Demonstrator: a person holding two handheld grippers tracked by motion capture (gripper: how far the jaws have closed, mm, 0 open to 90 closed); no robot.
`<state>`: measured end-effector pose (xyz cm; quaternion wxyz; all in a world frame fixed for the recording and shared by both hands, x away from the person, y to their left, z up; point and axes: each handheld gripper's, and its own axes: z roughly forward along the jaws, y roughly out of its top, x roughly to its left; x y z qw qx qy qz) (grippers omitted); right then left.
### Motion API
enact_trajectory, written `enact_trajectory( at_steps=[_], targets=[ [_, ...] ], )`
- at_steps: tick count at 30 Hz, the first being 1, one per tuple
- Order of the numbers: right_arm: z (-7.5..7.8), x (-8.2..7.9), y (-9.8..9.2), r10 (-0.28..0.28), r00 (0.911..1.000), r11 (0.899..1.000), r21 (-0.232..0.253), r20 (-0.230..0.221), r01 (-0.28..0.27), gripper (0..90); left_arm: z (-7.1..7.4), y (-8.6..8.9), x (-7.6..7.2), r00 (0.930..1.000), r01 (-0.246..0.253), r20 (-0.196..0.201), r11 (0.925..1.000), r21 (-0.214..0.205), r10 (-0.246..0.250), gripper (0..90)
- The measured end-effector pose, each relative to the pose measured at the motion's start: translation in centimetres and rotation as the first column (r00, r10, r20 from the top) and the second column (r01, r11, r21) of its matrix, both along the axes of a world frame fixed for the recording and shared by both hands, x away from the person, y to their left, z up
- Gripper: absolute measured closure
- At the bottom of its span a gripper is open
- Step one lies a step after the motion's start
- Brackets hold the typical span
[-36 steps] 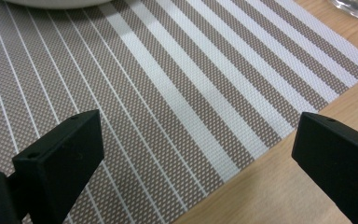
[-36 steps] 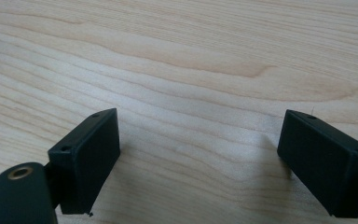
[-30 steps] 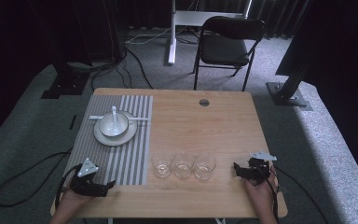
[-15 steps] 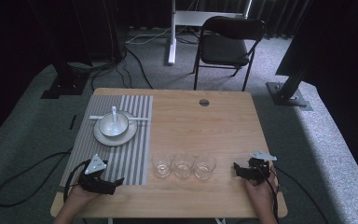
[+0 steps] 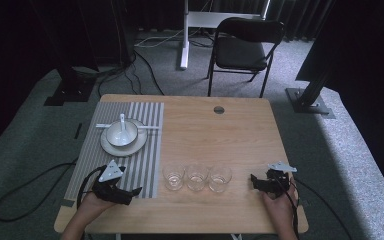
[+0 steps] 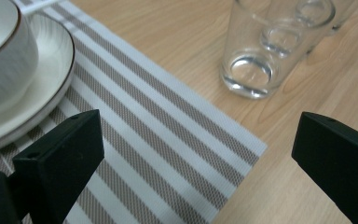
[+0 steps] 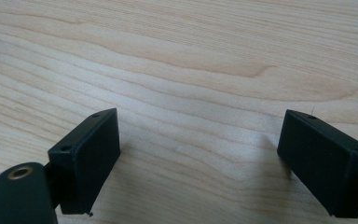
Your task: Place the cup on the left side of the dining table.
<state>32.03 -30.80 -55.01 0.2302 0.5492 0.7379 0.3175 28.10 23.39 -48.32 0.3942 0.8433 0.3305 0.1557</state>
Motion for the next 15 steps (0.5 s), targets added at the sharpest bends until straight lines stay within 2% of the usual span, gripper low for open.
enact_trajectory(
  at_steps=[15],
  targets=[
    [0.0,0.0,0.0,-0.001,1.0,1.0,0.0,0.0,0.001,12.4,1.3,-3.1,0.8,0.9958,0.088,0.026,0.9961,-0.01,-0.088,2.7]
  ],
)
